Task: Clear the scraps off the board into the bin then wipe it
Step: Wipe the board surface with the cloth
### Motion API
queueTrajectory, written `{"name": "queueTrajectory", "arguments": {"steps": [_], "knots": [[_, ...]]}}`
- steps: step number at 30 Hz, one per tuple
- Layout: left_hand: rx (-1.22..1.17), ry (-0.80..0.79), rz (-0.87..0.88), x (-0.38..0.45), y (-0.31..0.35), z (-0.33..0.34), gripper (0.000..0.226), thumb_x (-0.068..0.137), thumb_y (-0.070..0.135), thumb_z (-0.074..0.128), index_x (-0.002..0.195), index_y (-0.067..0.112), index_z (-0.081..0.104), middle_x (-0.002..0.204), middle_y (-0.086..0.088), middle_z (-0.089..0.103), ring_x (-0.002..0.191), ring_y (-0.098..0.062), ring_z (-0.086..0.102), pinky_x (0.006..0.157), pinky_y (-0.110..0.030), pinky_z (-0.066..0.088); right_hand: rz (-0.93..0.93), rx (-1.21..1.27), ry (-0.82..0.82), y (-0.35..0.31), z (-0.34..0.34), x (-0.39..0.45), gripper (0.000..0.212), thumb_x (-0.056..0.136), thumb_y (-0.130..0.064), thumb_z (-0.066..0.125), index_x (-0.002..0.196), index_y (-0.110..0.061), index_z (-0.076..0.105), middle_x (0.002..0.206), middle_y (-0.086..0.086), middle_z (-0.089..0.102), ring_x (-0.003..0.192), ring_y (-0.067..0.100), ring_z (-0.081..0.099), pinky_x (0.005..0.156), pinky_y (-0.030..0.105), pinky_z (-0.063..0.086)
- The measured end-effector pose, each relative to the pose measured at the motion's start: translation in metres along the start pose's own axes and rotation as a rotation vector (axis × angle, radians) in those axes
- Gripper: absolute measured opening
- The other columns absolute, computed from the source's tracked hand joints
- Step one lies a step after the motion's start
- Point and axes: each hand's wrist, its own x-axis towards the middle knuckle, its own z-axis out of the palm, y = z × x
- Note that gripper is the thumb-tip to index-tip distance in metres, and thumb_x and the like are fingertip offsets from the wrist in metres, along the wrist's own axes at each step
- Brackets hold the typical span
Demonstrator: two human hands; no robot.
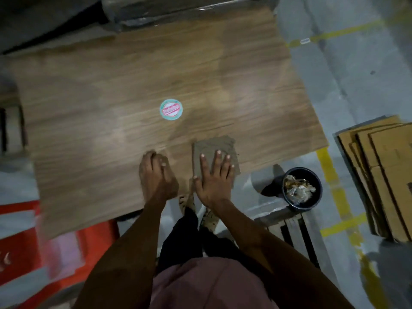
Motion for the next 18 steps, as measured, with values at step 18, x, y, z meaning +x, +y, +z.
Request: {"name": "queueTrajectory", "arguments": {"steps": [18], "knots": [[-0.098, 0.195, -0.295, -0.062, -0.198, -0.155, 0.036, 0.105, 0.025, 0.043, 0.123, -0.002, 0.058, 0.135, -0.025, 0.056, 0.127, -0.037, 0.052, 0.11, -0.044, 0.042, -0.26, 0.053, -0.256, -0.276, 0.097, -0.074, 0.081, 0.088, -0.062, 0.006, 0.163, -0.034, -0.01, 0.165, 0.017, -0.032, 0.148, 0.045, -0.034, 0.118, 0.06, -0.02]]}}
